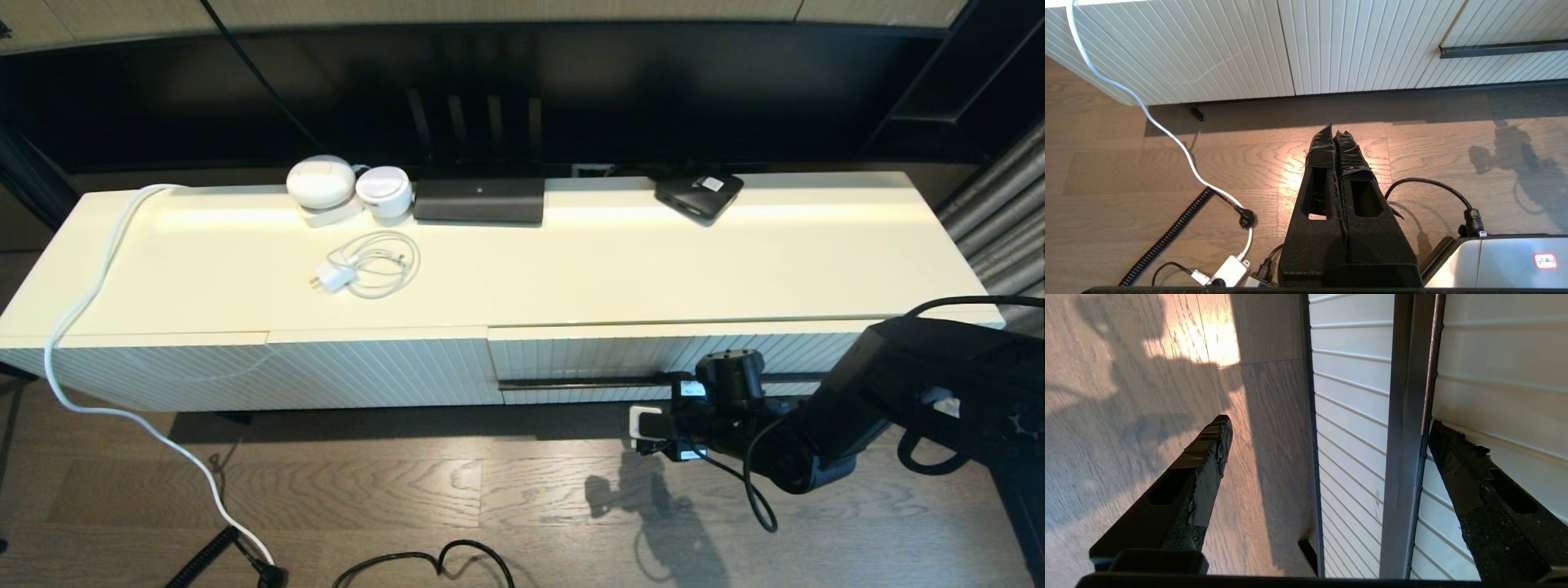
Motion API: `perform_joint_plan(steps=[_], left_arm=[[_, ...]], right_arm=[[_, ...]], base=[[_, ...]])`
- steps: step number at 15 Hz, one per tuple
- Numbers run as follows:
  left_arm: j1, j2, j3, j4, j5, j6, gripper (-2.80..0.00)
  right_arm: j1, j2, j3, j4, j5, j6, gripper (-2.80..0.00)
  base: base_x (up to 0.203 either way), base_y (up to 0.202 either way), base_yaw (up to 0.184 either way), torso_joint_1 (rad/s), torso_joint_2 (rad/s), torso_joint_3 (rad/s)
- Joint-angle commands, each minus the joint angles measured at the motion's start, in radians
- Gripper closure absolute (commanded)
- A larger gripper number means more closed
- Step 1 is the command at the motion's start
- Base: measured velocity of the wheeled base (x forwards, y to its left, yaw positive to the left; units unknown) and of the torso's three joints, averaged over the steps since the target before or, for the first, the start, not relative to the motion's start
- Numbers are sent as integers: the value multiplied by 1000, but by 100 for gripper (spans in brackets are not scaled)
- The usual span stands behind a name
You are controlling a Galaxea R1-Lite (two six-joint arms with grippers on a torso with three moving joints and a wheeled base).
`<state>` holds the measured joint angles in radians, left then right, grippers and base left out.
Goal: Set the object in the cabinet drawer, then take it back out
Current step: Open the drawer
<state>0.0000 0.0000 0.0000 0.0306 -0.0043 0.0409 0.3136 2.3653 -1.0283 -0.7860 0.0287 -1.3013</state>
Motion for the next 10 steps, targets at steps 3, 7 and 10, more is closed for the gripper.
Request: perform_joint_plan(steps=[3,7,10], left_arm=[[0,-1,0,0,0,1,0],[0,-2,0,0,0,1,0],[0,-2,0,0,0,1,0]], right_arm=[[-2,12,-18,-4,5,-13,-280],[-1,15,-9,1,5,-15,-280],[-1,29,4,-1,5,-16,-280]], base=[[0,0,0,0,0,0],[0,0,0,0,0,0],[0,0,0,0,0,0]])
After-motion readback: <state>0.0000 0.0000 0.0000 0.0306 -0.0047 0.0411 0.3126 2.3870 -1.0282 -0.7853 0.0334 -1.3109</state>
